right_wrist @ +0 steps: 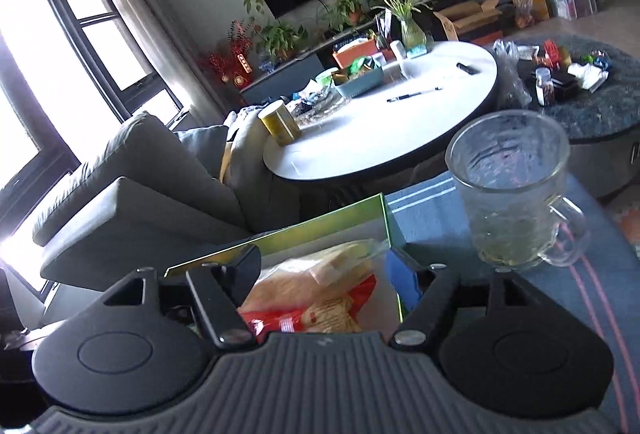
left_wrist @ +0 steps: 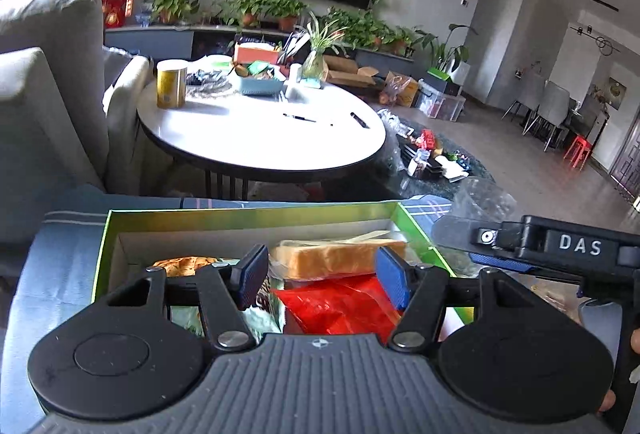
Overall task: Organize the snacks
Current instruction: 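Lift the bread loaf with the right tool into the box and release, then grasp the white paper-wrapped snack with the left tool while the right tool returns to the table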
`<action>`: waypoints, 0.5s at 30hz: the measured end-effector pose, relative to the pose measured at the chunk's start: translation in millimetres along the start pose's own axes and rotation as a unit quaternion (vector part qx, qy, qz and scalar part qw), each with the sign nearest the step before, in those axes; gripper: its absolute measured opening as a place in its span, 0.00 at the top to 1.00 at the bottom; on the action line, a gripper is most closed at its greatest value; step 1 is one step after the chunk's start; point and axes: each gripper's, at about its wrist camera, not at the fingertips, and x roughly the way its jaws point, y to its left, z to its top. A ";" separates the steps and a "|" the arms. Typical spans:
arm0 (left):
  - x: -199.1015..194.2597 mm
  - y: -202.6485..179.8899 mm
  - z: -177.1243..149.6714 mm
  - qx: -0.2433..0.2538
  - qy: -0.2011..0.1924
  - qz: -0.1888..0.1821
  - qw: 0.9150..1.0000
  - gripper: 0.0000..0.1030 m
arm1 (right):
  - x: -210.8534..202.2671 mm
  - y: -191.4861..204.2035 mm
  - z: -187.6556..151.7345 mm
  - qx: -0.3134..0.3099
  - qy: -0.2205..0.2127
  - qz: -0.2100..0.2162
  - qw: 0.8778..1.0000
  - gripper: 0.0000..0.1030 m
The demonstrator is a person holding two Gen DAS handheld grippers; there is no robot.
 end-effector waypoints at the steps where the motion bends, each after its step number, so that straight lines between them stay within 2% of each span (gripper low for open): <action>1: -5.7 -1.7 -0.7 0.003 -0.002 -0.003 1.000 0.44 | -3.9 1.6 -1.1 -0.002 0.001 0.001 1.000 0.52; 7: -50.9 -7.7 -11.0 0.001 -0.014 -0.009 1.000 0.43 | -27.1 12.2 -13.1 -0.021 0.007 0.009 1.000 0.51; 12: -95.8 1.1 -25.1 -0.031 -0.035 -0.007 0.999 0.38 | -52.4 20.7 -31.5 -0.038 0.017 0.015 0.999 0.50; 15: -122.5 3.9 -40.5 -0.031 -0.043 -0.005 0.999 0.34 | -67.4 30.7 -48.6 -0.060 0.026 0.027 0.998 0.50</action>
